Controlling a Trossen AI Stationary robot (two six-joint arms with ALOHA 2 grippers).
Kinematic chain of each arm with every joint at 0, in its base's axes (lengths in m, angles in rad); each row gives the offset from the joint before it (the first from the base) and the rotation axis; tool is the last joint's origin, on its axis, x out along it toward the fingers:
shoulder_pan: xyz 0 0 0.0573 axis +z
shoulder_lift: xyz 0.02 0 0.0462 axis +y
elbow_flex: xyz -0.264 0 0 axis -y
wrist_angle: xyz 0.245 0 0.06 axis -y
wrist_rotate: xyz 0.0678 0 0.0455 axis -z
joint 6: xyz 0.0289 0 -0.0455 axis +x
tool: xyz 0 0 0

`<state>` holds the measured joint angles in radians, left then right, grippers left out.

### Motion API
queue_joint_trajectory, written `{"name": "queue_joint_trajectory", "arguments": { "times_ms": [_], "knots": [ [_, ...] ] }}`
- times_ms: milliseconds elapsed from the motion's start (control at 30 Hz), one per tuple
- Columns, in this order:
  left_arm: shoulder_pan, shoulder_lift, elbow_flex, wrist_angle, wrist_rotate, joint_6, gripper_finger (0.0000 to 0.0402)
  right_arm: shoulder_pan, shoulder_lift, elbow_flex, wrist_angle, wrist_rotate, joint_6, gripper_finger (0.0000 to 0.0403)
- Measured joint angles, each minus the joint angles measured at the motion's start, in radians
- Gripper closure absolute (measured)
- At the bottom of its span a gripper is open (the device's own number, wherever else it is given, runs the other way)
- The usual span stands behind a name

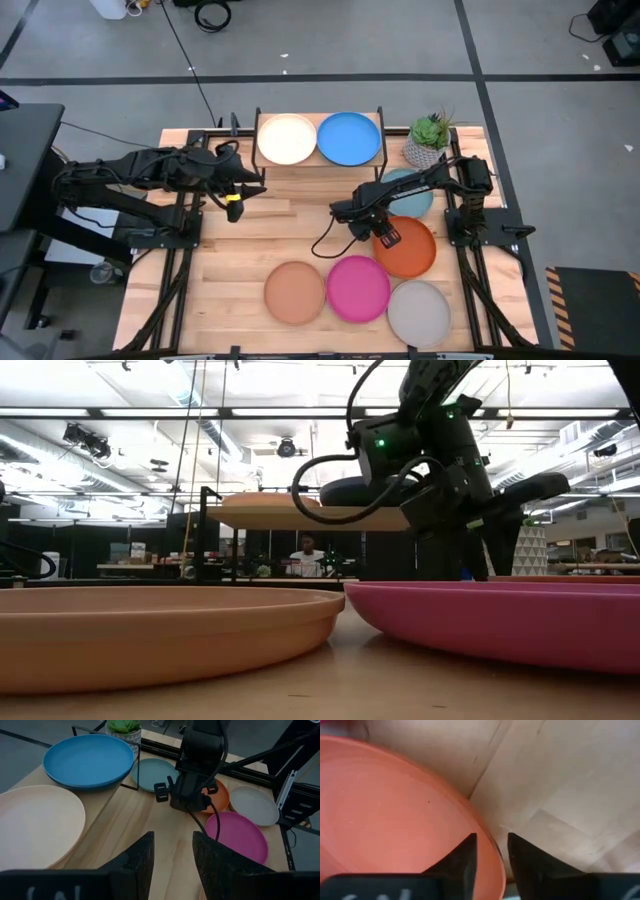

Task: Place and stack plates onto a shelf
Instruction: Stack the orange plate on top of the blue plate on the shelf

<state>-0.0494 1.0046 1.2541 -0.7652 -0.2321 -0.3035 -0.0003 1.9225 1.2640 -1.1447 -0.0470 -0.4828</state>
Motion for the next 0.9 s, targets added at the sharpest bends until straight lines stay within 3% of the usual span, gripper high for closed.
{"name": "queue_joint_trajectory", "arguments": {
  "times_ms": [267,567,733,900],
  "knots": [
    [0.0,0.0,0.0,-0.006,0.0,-0.014,0.026,-0.001,0.005,0.008,-0.029,-0.014,-0.013,0.039],
    [0.0,0.0,0.0,-0.006,0.0,-0.027,0.026,-0.044,-0.076,0.016,-0.096,0.005,-0.018,0.0384],
    [0.0,0.0,0.0,-0.006,0.0,-0.026,0.026,-0.09,-0.157,0.061,-0.193,-0.047,-0.005,0.0388],
    [0.0,0.0,0.0,-0.006,-0.001,-0.026,0.026,-0.142,-0.237,0.15,-0.258,-0.081,0.072,0.0368]
  ]
}}
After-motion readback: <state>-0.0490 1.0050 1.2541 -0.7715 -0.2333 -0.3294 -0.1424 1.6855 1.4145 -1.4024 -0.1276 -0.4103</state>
